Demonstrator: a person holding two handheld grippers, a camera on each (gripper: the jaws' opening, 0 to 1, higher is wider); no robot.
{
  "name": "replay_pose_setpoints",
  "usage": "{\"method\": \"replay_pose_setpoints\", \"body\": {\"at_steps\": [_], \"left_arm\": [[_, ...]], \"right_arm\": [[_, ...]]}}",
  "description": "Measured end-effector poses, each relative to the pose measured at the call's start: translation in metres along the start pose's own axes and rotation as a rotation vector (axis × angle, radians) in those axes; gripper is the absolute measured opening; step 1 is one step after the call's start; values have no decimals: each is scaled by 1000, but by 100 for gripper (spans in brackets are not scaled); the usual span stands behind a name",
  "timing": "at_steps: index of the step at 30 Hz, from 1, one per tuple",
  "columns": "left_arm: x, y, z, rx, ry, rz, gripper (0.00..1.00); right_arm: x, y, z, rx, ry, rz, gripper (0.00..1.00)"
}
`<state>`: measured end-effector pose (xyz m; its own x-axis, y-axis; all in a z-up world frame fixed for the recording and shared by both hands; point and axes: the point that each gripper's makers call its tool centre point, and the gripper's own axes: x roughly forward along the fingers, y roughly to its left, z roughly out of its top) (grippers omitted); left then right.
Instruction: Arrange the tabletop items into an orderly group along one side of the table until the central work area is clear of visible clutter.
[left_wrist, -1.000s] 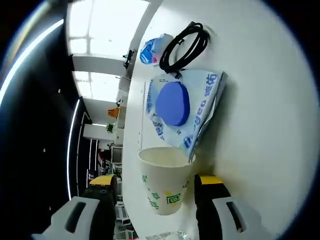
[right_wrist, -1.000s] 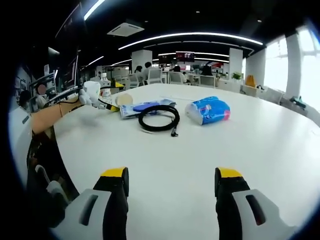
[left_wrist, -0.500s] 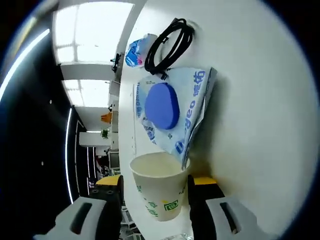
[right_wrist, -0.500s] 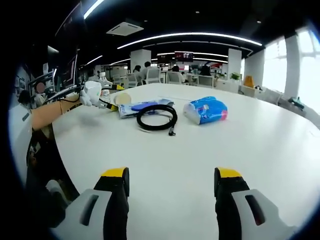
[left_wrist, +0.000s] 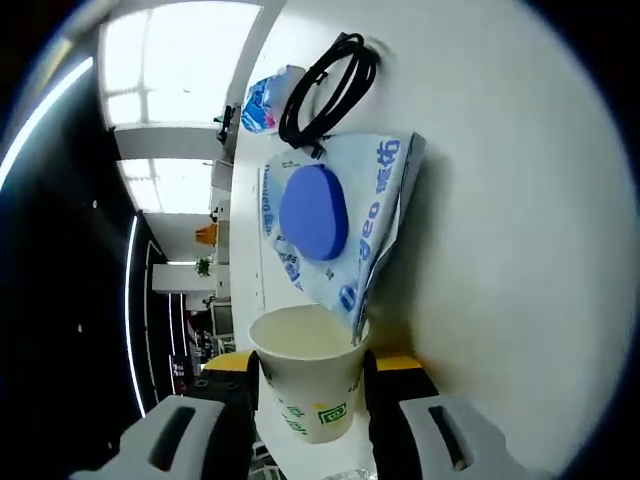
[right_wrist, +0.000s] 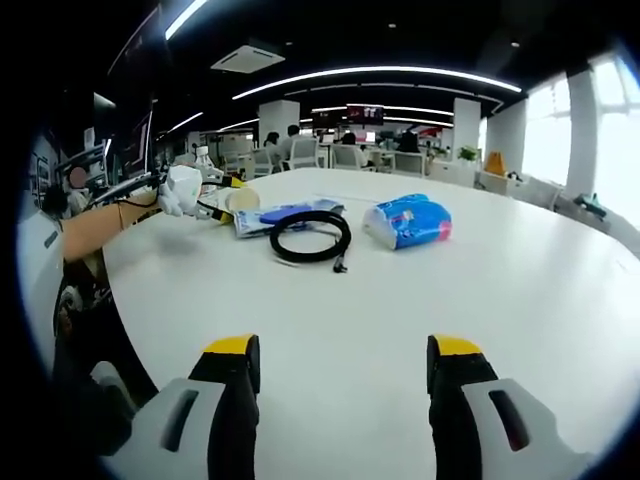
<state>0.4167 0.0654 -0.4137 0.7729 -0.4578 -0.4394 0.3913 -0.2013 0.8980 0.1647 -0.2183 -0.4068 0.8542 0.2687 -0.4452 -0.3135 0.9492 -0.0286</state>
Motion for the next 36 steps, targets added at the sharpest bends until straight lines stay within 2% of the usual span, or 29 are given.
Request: {"method": "replay_pose_setpoints", "body": {"at_steps": [13,22,26,30,32,36], "left_arm": [[0,0,4,8,7,56,40],[-3,5,-6,-15,39,107,39],[-5,8,-5,-18,33,123,39],[-7,12,-4,-44,29,140,39],[-9,17,-1,-71,9,174,39],[-12,21,-1,-151,-9,191,39]], "right_arm": [[0,-3,-4,3,7,-2,64],[-1,-5,-7,4,13,-9,64],[0,-6,-8,4,17,-12,64],[0,-4,-8,1,16,-6,64],[0,-4,-8,1,17,-7,64],[-1,-5,-9,5,21,-13,64]]}}
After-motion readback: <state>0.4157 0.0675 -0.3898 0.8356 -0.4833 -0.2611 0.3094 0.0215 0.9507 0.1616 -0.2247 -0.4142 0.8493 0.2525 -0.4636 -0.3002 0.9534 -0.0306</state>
